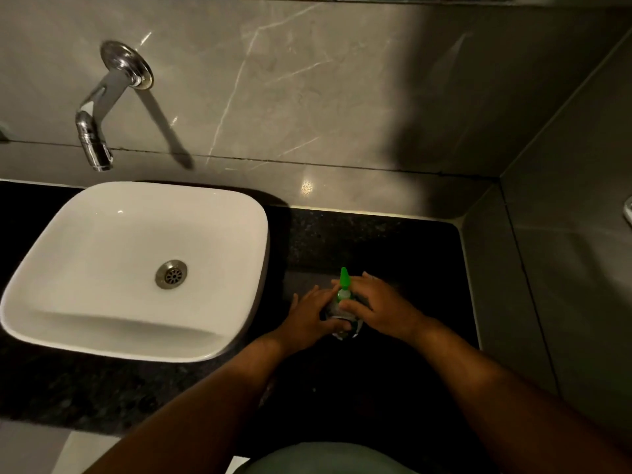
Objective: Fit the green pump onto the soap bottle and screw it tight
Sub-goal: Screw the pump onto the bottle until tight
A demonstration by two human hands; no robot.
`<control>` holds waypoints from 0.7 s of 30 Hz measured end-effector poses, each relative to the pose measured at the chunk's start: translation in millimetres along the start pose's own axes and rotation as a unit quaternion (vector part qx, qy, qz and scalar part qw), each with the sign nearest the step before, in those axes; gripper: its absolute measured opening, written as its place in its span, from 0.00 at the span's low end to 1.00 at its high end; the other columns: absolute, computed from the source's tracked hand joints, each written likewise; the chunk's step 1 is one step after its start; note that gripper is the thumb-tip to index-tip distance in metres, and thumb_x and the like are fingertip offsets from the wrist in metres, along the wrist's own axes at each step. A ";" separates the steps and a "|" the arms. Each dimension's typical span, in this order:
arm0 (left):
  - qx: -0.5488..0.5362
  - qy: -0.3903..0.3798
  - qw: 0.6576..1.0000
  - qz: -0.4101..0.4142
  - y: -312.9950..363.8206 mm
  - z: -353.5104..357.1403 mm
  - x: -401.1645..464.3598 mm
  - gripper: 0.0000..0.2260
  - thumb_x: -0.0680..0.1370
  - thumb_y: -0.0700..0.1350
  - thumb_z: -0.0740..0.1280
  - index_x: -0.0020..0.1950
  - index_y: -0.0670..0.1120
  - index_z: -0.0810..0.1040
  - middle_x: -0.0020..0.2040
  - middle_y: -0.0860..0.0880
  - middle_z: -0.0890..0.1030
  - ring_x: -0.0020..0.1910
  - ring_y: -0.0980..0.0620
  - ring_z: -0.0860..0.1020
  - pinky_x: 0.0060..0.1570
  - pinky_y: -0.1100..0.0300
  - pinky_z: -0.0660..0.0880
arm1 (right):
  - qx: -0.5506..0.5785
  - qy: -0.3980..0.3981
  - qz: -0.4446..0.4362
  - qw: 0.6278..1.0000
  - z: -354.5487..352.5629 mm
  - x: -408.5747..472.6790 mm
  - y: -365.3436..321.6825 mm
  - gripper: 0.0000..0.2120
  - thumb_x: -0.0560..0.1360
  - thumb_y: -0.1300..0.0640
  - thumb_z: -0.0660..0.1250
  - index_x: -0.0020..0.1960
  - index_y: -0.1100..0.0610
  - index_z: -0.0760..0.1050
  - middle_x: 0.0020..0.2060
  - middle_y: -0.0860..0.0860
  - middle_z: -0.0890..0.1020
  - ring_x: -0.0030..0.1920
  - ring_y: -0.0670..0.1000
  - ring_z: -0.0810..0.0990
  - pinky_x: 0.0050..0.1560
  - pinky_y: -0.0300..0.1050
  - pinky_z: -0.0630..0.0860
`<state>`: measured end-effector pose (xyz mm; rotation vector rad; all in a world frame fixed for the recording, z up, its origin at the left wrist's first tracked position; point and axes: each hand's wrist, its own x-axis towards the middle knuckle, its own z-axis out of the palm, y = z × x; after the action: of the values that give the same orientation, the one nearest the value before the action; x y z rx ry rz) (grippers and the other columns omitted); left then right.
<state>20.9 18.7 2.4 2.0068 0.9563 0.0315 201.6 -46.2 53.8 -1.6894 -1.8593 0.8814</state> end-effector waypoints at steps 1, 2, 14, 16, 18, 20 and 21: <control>-0.008 0.011 1.000 -0.004 0.2 1.9 -1.1 0.34 0.69 0.63 0.70 0.72 0.61 0.61 0.74 0.52 0.65 0.75 0.48 0.53 0.68 0.36 0.40 | 0.003 0.021 0.009 1.000 4.1 -1.2 0.3 0.18 0.76 0.52 0.66 0.65 0.53 0.74 0.65 0.49 0.77 0.66 0.45 0.71 0.72 0.54 0.55; -0.016 0.022 1.000 -0.005 0.7 3.9 -2.6 0.33 0.68 0.64 0.69 0.71 0.62 0.62 0.73 0.52 0.65 0.75 0.48 0.53 0.68 0.37 0.39 | 0.005 0.044 0.015 0.999 8.4 -3.4 0.1 0.18 0.76 0.52 0.66 0.65 0.54 0.74 0.66 0.50 0.77 0.67 0.45 0.69 0.72 0.54 0.54; 0.044 0.069 0.997 -0.002 9.4 8.3 -8.8 0.30 0.67 0.64 0.64 0.67 0.56 0.70 0.72 0.53 0.67 0.75 0.49 0.50 0.66 0.34 0.33 | -0.033 0.200 0.037 0.978 36.4 -21.1 -9.9 0.17 0.72 0.50 0.67 0.57 0.58 0.79 0.60 0.58 0.80 0.68 0.52 0.71 0.72 0.60 0.56; 0.058 0.066 0.996 0.000 9.2 9.1 -8.1 0.29 0.68 0.63 0.65 0.67 0.56 0.70 0.72 0.52 0.66 0.76 0.49 0.49 0.66 0.34 0.33 | -0.042 0.208 0.043 0.976 38.4 -22.8 -10.8 0.17 0.72 0.50 0.67 0.58 0.58 0.79 0.60 0.59 0.80 0.68 0.52 0.71 0.72 0.60 0.56; 0.061 0.072 0.996 -0.003 9.0 10.3 -8.0 0.27 0.70 0.60 0.67 0.67 0.56 0.70 0.72 0.52 0.66 0.76 0.49 0.49 0.66 0.34 0.32 | -0.045 0.215 0.049 0.974 41.0 -23.4 -11.4 0.17 0.73 0.50 0.67 0.58 0.57 0.78 0.61 0.58 0.80 0.68 0.52 0.71 0.72 0.58 0.55; 0.068 0.082 0.994 -0.005 8.3 11.4 -7.9 0.25 0.71 0.57 0.69 0.67 0.55 0.70 0.72 0.52 0.66 0.76 0.49 0.49 0.66 0.35 0.32 | -0.047 0.219 0.055 0.973 43.8 -23.4 -13.0 0.16 0.73 0.48 0.66 0.57 0.56 0.79 0.61 0.58 0.80 0.68 0.53 0.72 0.72 0.59 0.55; 0.071 0.084 0.994 -0.003 7.6 11.4 -7.6 0.24 0.72 0.56 0.69 0.67 0.55 0.70 0.72 0.52 0.66 0.76 0.49 0.49 0.66 0.35 0.33 | -0.049 0.220 0.060 0.972 45.1 -23.9 -13.8 0.17 0.74 0.47 0.65 0.56 0.56 0.79 0.61 0.58 0.80 0.67 0.53 0.72 0.72 0.60 0.56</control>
<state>24.3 3.4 3.5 2.1586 1.0961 0.1345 162.8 -76.8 34.9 -1.8890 -1.5338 0.4120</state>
